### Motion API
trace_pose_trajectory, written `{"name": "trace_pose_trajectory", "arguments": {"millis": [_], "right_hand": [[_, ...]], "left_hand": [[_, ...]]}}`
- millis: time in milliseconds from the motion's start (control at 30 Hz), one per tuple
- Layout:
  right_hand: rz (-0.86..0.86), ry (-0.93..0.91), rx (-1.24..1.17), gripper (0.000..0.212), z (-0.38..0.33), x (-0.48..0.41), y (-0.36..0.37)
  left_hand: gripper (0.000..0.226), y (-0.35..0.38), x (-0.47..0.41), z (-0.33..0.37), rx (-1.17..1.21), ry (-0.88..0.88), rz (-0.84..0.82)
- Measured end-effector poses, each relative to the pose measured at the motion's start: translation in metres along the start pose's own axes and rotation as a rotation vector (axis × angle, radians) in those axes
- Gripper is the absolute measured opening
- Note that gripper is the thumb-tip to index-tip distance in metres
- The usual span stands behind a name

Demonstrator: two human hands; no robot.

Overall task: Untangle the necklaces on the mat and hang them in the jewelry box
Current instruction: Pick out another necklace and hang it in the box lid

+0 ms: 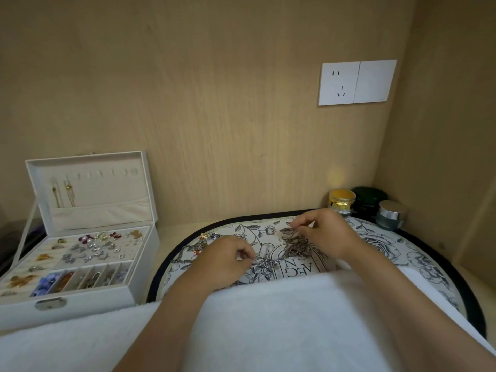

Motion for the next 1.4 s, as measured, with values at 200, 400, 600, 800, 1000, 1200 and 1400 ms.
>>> {"name": "trace_pose_trajectory", "arguments": {"millis": [200, 400, 600, 800, 1000, 1200, 1400], "right_hand": [[-0.183, -0.006, 0.186, 0.023, 0.009, -0.006, 0.003], [-0.239, -0.004, 0.212, 0.01, 0.017, -0.002, 0.008], [-0.204, 0.009, 0.223, 0.008, 0.019, -0.003, 0.008], [-0.174, -0.145, 0.219, 0.017, 0.002, -0.001, 0.018], [-0.186, -0.329, 0.281, 0.024, -0.025, 0.004, 0.047], [-0.315, -0.432, 0.281, 0.019, -0.053, 0.003, 0.072], [-0.303, -0.467, 0.342, 0.011, -0.063, 0.002, 0.071]], "left_hand": [[0.011, 0.017, -0.021, 0.034, -0.011, 0.101, -0.029], [0.013, 0.024, -0.033, 0.027, -0.114, 0.114, -0.088], [0.013, 0.007, -0.037, -0.002, -0.055, -0.026, -0.038], [0.002, 0.001, -0.029, -0.009, -0.01, -0.053, -0.035], [0.026, -0.008, -0.022, -0.013, -0.011, -0.109, -0.079], [0.031, -0.01, -0.006, -0.012, -0.068, -0.145, -0.228], [0.015, -0.013, -0.007, -0.019, 0.032, -0.073, -0.175]]}}
Point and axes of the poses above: each hand's wrist, its own x-axis away from the middle knuckle, its own y-axis out of the palm, z = x × y, the point moved 5 cm from there along -x, towards the middle knuckle, and after that the axes turned 4 degrees about x, right-handed, at the moved point
